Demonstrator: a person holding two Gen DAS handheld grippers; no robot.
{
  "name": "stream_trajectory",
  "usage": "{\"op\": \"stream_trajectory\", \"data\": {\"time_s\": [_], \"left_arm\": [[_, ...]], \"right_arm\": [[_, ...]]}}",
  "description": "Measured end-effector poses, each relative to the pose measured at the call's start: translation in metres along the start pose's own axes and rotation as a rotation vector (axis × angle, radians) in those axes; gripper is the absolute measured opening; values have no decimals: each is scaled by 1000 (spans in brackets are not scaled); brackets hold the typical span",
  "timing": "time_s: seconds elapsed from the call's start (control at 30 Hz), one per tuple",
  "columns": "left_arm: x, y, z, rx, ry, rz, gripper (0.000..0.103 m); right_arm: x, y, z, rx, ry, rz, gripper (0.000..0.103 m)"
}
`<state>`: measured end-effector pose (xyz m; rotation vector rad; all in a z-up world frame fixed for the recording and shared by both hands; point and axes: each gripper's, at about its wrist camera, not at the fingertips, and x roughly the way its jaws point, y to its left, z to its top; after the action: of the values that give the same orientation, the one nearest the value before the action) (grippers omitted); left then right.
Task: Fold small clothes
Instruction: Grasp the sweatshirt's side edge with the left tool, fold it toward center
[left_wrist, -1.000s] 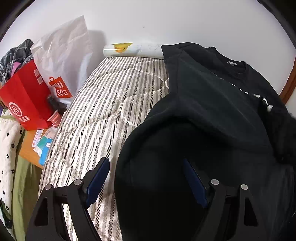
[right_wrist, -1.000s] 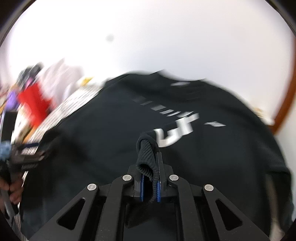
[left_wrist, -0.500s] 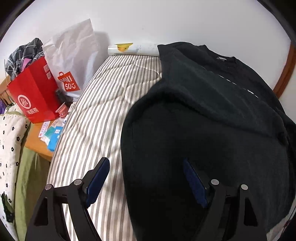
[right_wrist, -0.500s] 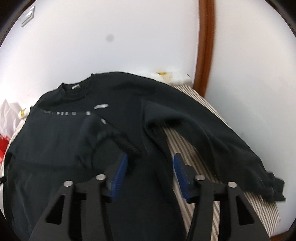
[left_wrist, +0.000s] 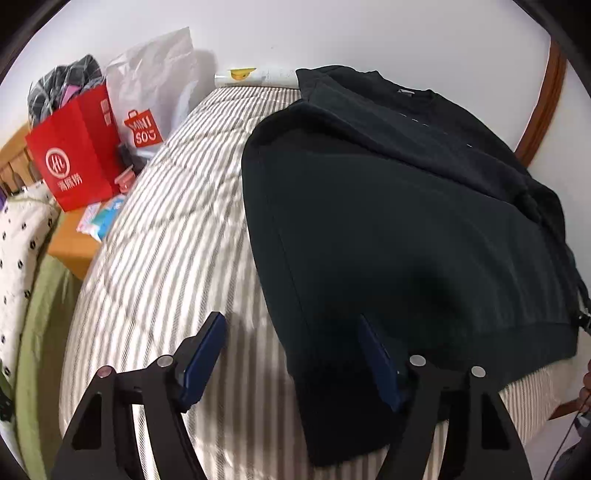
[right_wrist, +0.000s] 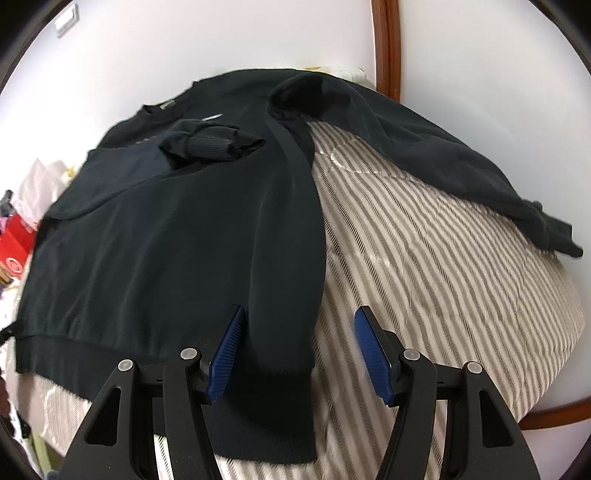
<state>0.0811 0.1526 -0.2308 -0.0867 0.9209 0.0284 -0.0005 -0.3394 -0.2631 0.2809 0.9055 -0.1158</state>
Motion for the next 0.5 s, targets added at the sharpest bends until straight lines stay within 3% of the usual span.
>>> {"op": "stream_trajectory", "data": {"time_s": [0.17, 0.23, 0.27, 0.33, 0.4, 0.5], "left_arm": [[-4, -5, -8, -24, -25, -22, 46], [-3, -9, -8, -26, -24, -30, 33], [-2, -10, -7, -25, -25, -22, 32], [0, -12, -6, -18, -28, 3, 20], [0, -11, -4, -32, -27, 15, 14], [-2, -3, -4, -75, -14, -31, 12]], "right_arm": [[0, 8, -11, -31, -21, 10, 53], [2, 12, -9, -50, -22, 34, 37], [5, 14, -6, -54, -23, 34, 35], [6, 13, -5, -66, -29, 32, 24], [4, 10, -2, -56, -33, 51, 16], [0, 4, -3, -44, -32, 71, 12]]}}
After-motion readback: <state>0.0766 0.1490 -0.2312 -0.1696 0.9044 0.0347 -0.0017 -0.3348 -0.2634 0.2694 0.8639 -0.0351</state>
